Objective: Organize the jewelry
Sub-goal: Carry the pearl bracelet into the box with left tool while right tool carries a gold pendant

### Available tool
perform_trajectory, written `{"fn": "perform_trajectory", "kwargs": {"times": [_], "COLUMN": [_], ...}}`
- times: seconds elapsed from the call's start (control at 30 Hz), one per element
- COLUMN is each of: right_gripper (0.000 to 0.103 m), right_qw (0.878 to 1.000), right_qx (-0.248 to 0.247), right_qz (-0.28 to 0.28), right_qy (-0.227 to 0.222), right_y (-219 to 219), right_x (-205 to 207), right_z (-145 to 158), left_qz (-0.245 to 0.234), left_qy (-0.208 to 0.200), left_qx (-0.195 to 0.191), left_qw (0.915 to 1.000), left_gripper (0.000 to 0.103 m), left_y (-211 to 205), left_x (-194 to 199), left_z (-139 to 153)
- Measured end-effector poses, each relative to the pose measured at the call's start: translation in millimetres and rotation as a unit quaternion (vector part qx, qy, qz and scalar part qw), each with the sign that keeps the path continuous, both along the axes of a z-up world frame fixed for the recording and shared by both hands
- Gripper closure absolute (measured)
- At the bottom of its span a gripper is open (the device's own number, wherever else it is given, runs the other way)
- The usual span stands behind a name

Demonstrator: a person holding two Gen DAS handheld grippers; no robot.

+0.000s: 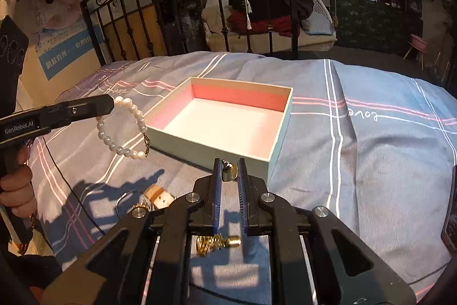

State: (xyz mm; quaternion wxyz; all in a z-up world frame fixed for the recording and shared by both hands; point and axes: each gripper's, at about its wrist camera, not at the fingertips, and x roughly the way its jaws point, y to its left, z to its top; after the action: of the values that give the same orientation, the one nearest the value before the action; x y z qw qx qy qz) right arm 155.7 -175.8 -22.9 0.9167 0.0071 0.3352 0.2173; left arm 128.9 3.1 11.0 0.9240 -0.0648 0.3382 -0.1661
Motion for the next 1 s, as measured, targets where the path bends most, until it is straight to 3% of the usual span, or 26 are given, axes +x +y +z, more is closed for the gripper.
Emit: {"fn": "perform_trajectory", "kwargs": {"times": [0.3,0.4,0.6,1.0], "right_gripper": [0.091,0.091,0.091,0.091], "right_qw": [1.000,1.000,1.000,0.997], "right_qx": [0.013,0.009,0.002,-0.018], "right_qz": [0.002,-0.005,-0.014,-0.001], "right_qy": [-0.011,-0.005,0.024,0.069], "right_y": [17,21,27,43], "right_x": [67,93,122,131], "right_z": [35,38,20,-18], "left_qz": [0.018,0.027,0.037,0.028], "left_qy": [-0.007,-0.011,0.008,0.059], "left_qx": [-0.004,0.011,0.010,0.021], "left_qw": [0.9998,0.9995,0.9992,0.9976], "left_gripper": [0.094,0.094,0.094,0.094], "left_y": [-5,-8,-10,-22], "left_x": [50,68,93,111], "left_z": [15,18,9,-22]}}
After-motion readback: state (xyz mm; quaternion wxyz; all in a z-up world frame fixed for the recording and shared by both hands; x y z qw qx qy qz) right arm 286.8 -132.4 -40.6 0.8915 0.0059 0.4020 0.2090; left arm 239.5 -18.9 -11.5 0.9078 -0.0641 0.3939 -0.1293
